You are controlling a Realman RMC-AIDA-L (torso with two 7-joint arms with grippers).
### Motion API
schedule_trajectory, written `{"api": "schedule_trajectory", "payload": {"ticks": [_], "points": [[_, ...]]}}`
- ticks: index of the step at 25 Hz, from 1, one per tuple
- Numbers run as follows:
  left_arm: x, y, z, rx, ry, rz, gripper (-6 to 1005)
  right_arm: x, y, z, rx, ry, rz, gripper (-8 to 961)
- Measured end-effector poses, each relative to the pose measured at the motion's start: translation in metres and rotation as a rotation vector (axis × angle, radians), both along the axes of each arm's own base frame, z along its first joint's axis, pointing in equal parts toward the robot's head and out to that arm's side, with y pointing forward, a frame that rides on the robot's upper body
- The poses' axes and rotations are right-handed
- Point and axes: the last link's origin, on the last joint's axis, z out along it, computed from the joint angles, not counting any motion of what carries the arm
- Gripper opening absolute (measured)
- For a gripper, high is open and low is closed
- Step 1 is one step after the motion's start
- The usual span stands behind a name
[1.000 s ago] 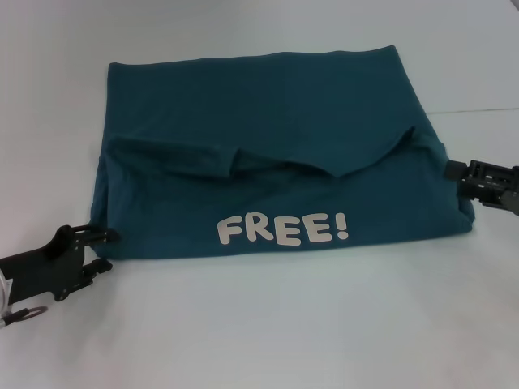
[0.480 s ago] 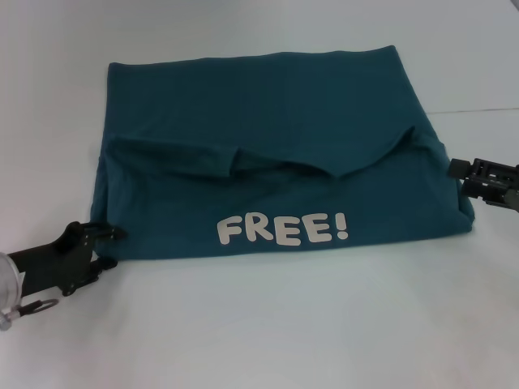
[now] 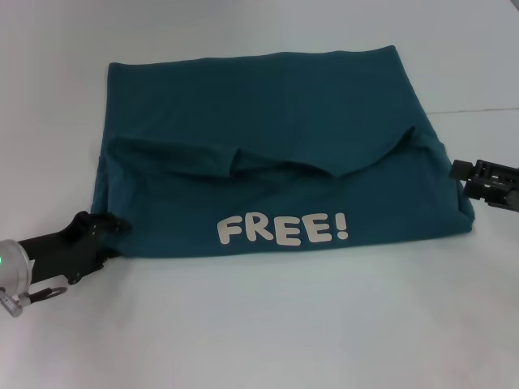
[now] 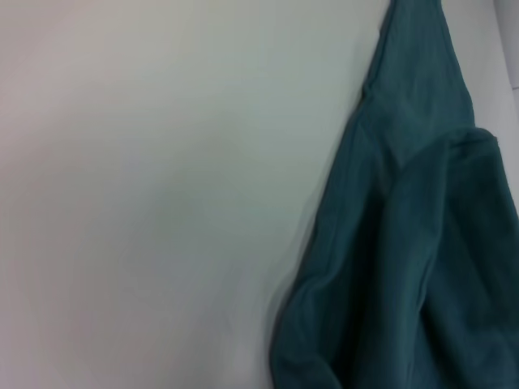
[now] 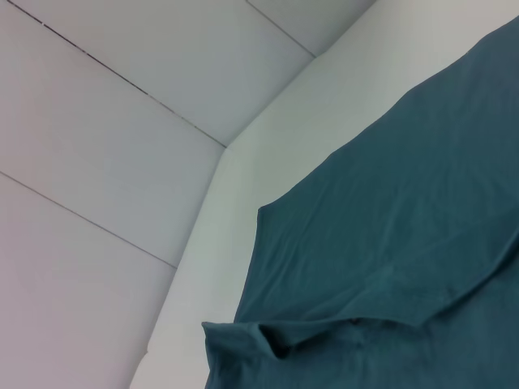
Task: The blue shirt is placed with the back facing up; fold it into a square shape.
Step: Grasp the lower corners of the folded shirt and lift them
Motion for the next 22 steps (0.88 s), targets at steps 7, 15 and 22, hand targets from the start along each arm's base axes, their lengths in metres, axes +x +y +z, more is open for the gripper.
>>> {"api": "schedule_trajectory", "payload": {"ticks": [7, 15, 22], "points": [[0.000, -0.002, -0.001, -0.006, 0.003, -0.011, 338, 0.001, -0.001, 0.001, 0.001, 0.004, -0.002, 831], [0.008, -0.004, -0.001, -0.028, -0.006, -0.086, 184, 0.003, -0.003, 0.002, -0.013, 0.000, -0.013, 830], [0.016, 0.000, 0.006, -0.024, 0.015, -0.162, 76, 0.018, -0.006, 0.022, -0.148, -0.100, -0.113, 831]]}}
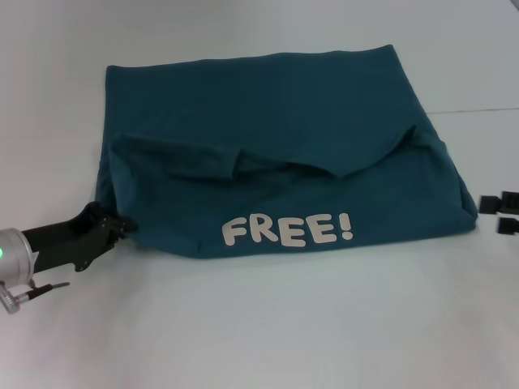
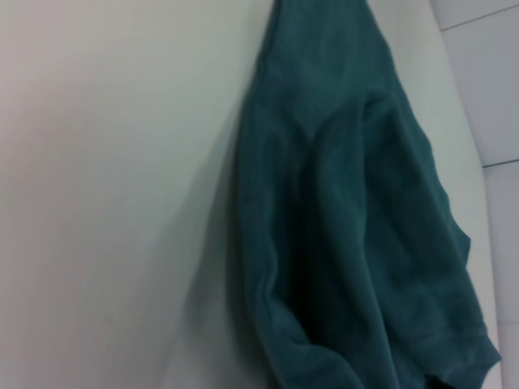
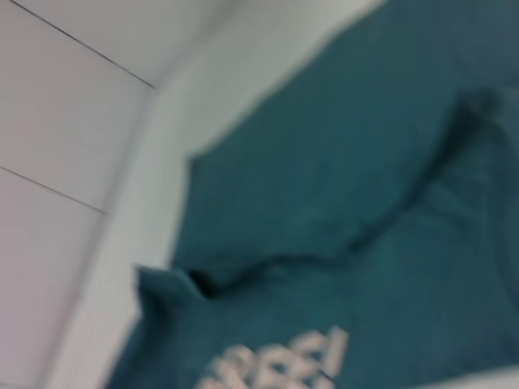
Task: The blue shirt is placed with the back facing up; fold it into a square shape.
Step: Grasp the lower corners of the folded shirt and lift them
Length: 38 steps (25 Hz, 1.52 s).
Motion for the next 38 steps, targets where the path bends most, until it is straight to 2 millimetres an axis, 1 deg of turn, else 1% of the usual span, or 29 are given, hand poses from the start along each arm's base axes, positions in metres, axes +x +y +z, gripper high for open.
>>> {"api": "schedule_trajectory", "payload": {"ticks": [2, 6, 9, 12, 15, 20, 25, 30, 35, 38], "points": [[0.002, 0.001, 0.002, 0.007, 0.008, -0.016, 49, 0.005, 0.001, 0.008, -0.046, -0.048, -0.043, 831], [0.006, 0.005, 0.006, 0.029, 0.007, -0.038, 48, 0.011, 0.006, 0.025, -0.095, -0.128, -0.113, 830], [0.012, 0.009, 0.007, 0.045, -0.010, -0.060, 48, 0.010, 0.013, 0.029, -0.112, -0.174, -0.127, 830], [0.018, 0.012, 0.008, 0.046, -0.015, -0.081, 49, 0.009, 0.023, 0.024, -0.135, -0.248, -0.129, 829], [0.021, 0.013, 0.008, 0.043, -0.018, -0.093, 49, 0.005, 0.033, 0.016, -0.114, -0.293, -0.115, 829], [0.023, 0.014, 0.010, 0.048, -0.028, -0.099, 49, -0.003, 0.050, 0.007, -0.067, -0.322, -0.098, 829], [0.025, 0.015, 0.011, 0.051, -0.030, -0.106, 48, -0.009, 0.061, -0.010, -0.068, -0.324, -0.099, 828], [0.026, 0.016, 0.013, 0.056, -0.029, -0.111, 49, -0.014, 0.066, -0.026, -0.092, -0.334, -0.096, 828], [0.027, 0.017, 0.013, 0.057, -0.030, -0.112, 49, -0.013, 0.068, -0.030, -0.107, -0.363, -0.112, 827], [0.026, 0.016, 0.013, 0.058, -0.031, -0.111, 49, -0.012, 0.068, -0.028, -0.103, -0.372, -0.119, 828]]}}
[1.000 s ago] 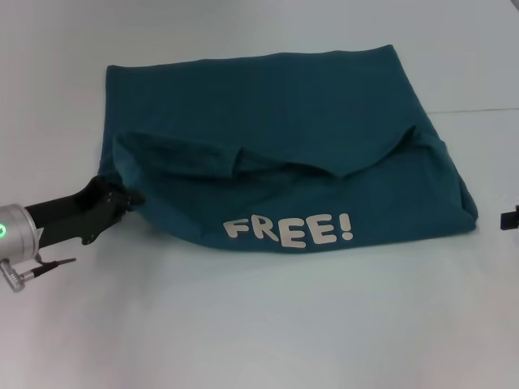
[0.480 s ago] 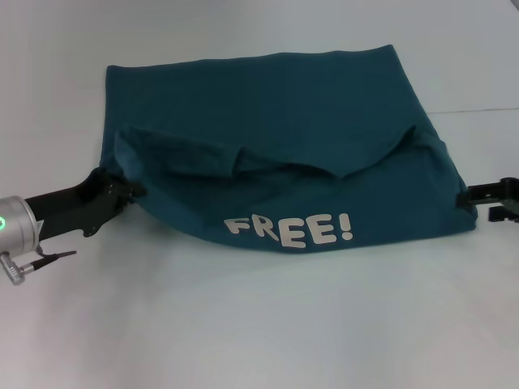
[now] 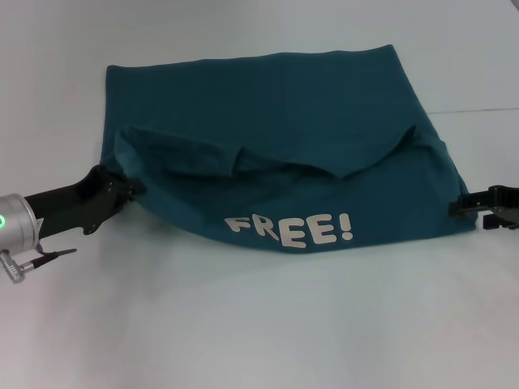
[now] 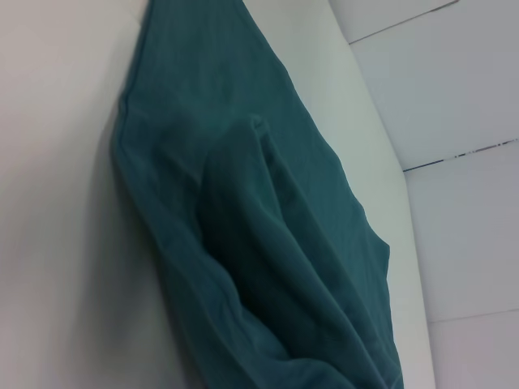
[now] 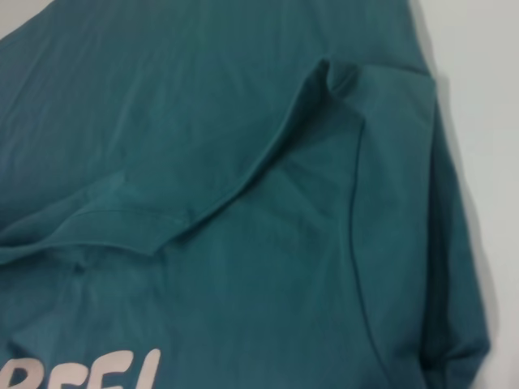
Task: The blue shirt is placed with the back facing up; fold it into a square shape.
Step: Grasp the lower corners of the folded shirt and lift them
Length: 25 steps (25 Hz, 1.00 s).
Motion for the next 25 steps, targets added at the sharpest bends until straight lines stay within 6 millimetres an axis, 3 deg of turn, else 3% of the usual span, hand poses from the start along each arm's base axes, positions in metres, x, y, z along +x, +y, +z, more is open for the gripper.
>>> {"api": "schedule_trajectory", "payload": {"ticks": [25], "points": [[-0.001, -0.001, -0.001, 0.015, -0.008, 0.002, 49, 0.004, 0.003, -0.025, 0.044, -0.026, -0.010, 797]]}}
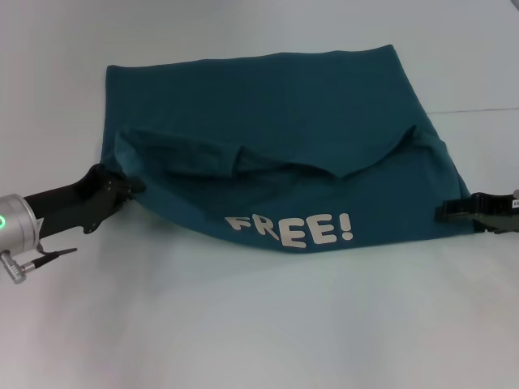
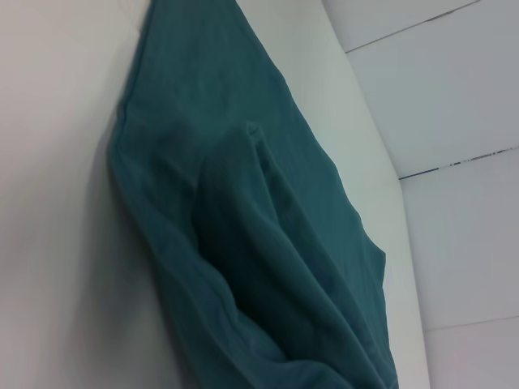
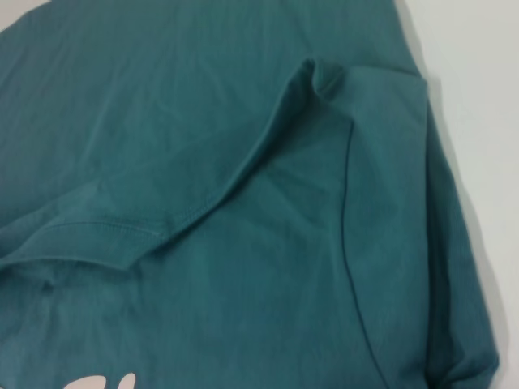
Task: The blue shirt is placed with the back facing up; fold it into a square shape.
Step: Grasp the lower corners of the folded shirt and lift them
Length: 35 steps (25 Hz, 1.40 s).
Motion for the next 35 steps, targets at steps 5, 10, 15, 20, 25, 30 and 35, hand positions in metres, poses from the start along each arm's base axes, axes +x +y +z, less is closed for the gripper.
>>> {"api": "schedule_trajectory", "payload": {"ticks": [5, 10, 15, 20, 25, 30, 35], "points": [[0.000, 0.000, 0.000, 0.000, 0.000, -0.001, 49, 0.000, 0.002, 0.000, 0.014, 0.001, -0.007, 780], [0.001, 0.000, 0.000, 0.000, -0.003, -0.001, 48, -0.001, 0.004, 0.002, 0.031, 0.013, -0.008, 701], [0.000, 0.000, 0.000, 0.002, -0.002, 0.001, 48, -0.003, 0.005, 0.002, 0.030, 0.013, -0.003, 582], [0.001, 0.001, 0.000, 0.002, -0.002, -0.002, 49, -0.003, 0.006, 0.001, 0.027, 0.012, -0.002, 425], [0.002, 0.002, 0.000, 0.002, -0.002, -0.005, 49, -0.004, 0.005, 0.001, 0.023, 0.015, -0.002, 171], [0.002, 0.000, 0.002, -0.013, 0.002, -0.018, 49, -0.005, 0.001, 0.007, -0.004, 0.033, 0.000, 95], [-0.002, -0.011, 0.013, -0.065, 0.021, -0.072, 49, -0.007, -0.015, 0.024, -0.081, 0.072, 0.015, 92]]}}
